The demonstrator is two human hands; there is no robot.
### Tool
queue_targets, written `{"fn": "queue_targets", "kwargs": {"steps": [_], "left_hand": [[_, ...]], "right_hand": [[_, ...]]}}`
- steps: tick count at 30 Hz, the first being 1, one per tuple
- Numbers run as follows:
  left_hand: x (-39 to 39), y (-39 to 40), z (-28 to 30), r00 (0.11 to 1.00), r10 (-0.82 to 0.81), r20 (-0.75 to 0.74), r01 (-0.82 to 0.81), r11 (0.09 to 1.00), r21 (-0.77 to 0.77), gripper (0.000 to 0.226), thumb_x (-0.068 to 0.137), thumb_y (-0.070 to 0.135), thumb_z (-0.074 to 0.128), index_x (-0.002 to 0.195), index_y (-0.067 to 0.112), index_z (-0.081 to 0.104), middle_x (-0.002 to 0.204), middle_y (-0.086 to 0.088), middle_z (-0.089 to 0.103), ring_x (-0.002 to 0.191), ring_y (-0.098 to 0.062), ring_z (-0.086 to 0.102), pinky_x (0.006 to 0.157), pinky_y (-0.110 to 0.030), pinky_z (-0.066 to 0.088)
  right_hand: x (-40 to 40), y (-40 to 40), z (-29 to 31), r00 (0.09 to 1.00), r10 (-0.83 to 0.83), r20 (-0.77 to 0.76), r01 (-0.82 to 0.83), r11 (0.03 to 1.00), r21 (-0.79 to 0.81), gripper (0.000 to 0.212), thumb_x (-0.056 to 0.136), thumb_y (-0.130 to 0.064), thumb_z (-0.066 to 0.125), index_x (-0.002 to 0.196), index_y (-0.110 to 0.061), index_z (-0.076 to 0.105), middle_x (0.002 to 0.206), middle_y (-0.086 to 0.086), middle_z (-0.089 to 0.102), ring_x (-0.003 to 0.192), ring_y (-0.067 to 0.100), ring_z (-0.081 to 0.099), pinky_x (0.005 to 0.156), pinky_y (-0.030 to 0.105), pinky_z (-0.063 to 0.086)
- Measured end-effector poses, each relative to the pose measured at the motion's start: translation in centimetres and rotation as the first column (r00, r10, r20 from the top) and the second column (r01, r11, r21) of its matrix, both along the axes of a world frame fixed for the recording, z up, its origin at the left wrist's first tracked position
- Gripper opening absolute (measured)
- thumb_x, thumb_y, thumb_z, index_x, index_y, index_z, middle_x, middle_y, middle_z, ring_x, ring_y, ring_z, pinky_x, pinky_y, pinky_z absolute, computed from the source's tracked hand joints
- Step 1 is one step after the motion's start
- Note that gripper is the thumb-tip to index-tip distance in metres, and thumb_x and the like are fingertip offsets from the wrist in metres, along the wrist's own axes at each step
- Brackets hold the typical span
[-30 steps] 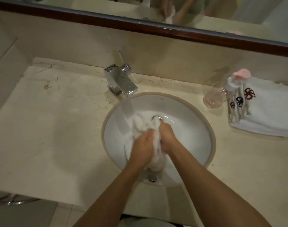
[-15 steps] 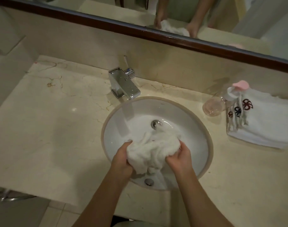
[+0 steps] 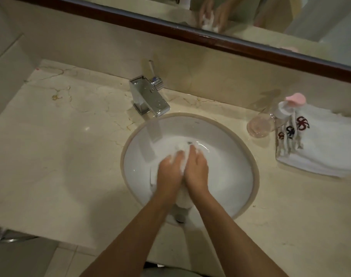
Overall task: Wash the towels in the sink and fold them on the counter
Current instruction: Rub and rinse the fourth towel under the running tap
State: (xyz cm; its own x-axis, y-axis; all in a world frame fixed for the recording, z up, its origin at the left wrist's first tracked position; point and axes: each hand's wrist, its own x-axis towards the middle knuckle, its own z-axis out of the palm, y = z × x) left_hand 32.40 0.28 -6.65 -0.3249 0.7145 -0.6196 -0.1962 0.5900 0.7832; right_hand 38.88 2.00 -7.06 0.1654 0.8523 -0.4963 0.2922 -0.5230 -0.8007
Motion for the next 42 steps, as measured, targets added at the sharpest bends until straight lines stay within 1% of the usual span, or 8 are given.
{"fn": "queue_targets", "kwargs": {"steps": [3, 10, 17, 23, 28, 32, 37, 42], "left_hand": [[-0.1, -0.4, -0.9, 0.911, -0.171, -0.376, 0.199, 0.979, 0.038, 0.029, 0.100, 0.033, 0.050, 0.106, 0.014, 0.072, 0.101, -0.003, 0.073, 0.094, -0.019, 0.066, 0.087, -0.031, 0.051], [0.0, -2.0, 0.0, 0.819, -0.378, -0.431, 0.408, 0.913, -0.027, 0.033, 0.102, 0.022, 0.041, 0.074, 0.015, 0.056, 0.078, -0.001, 0.064, 0.081, -0.025, 0.060, 0.073, -0.036, 0.046], [-1.5, 1.3, 0.3, 0.996, 0.080, -0.036, -0.079, 0.997, 0.011, 0.030, 0.104, 0.025, 0.043, 0.090, 0.014, 0.068, 0.093, -0.006, 0.072, 0.093, -0.024, 0.067, 0.085, -0.034, 0.051], [-2.0, -0.2, 1.9, 0.848, -0.438, -0.298, 0.510, 0.828, 0.233, 0.043, 0.104, 0.024, 0.040, 0.145, 0.027, 0.047, 0.128, 0.015, 0.058, 0.114, 0.003, 0.055, 0.096, -0.015, 0.040], [-6.5, -1.3, -0.1, 0.969, -0.182, -0.166, 0.216, 0.952, 0.218, 0.064, 0.089, 0.004, 0.053, 0.138, 0.044, 0.044, 0.113, 0.018, 0.069, 0.093, 0.008, 0.066, 0.085, -0.020, 0.053], [-8.1, -3.4, -2.7, 0.994, -0.063, 0.086, 0.073, 0.990, -0.117, 0.033, 0.082, 0.006, 0.055, 0.114, 0.009, 0.065, 0.102, -0.008, 0.068, 0.081, -0.022, 0.065, 0.075, -0.034, 0.050], [-6.8, -4.2, -3.6, 0.748, 0.414, 0.520, -0.253, 0.901, -0.353, 0.036, 0.098, 0.033, 0.054, 0.104, -0.002, 0.059, 0.097, -0.017, 0.070, 0.092, -0.034, 0.066, 0.071, -0.041, 0.058], [-6.1, -2.4, -3.2, 0.920, 0.348, 0.178, -0.331, 0.936, -0.121, 0.010, 0.090, 0.015, 0.068, 0.100, 0.012, 0.064, 0.100, -0.007, 0.066, 0.088, -0.024, 0.064, 0.072, -0.032, 0.053]], "right_hand": [[-0.4, 1.7, -1.1, 0.994, -0.091, -0.066, 0.082, 0.989, -0.124, 0.059, 0.085, -0.061, 0.036, 0.110, -0.019, 0.069, 0.106, 0.002, 0.072, 0.103, 0.025, 0.066, 0.101, 0.046, 0.049], [0.4, 2.7, -0.9, 0.996, 0.082, 0.045, -0.077, 0.993, -0.090, 0.031, 0.091, -0.035, 0.039, 0.072, -0.018, 0.055, 0.085, 0.008, 0.060, 0.085, 0.027, 0.058, 0.089, 0.048, 0.049], [-1.0, 0.3, -0.2, 0.972, 0.234, -0.018, -0.231, 0.968, 0.103, 0.033, 0.091, -0.037, 0.042, 0.077, -0.012, 0.060, 0.077, 0.003, 0.064, 0.081, 0.023, 0.062, 0.076, 0.036, 0.046], [0.9, 7.9, -0.5, 0.993, -0.107, -0.059, 0.108, 0.994, 0.027, 0.034, 0.103, -0.034, 0.039, 0.088, -0.013, 0.061, 0.092, 0.008, 0.067, 0.090, 0.026, 0.062, 0.089, 0.042, 0.051], [8.0, 4.2, 3.4, 0.832, -0.111, -0.544, 0.123, 0.992, -0.014, 0.036, 0.099, -0.024, 0.044, 0.073, -0.030, 0.068, 0.091, -0.010, 0.061, 0.097, 0.011, 0.056, 0.089, 0.039, 0.040], [12.2, -2.1, 0.8, 0.675, -0.284, -0.681, 0.051, 0.939, -0.341, 0.018, 0.077, -0.007, 0.059, 0.079, -0.013, 0.075, 0.110, 0.011, 0.068, 0.103, 0.034, 0.064, 0.094, 0.053, 0.047], [12.5, -6.1, -3.0, 0.348, -0.717, -0.605, 0.342, 0.697, -0.630, 0.040, 0.097, -0.023, 0.049, 0.125, 0.003, 0.060, 0.118, 0.025, 0.069, 0.109, 0.038, 0.066, 0.082, 0.048, 0.058], [11.7, -3.5, -3.1, 0.711, -0.522, -0.471, 0.407, 0.852, -0.330, 0.009, 0.093, 0.003, 0.057, 0.093, -0.006, 0.061, 0.091, 0.015, 0.063, 0.064, 0.016, 0.068, 0.055, 0.025, 0.057]]}}
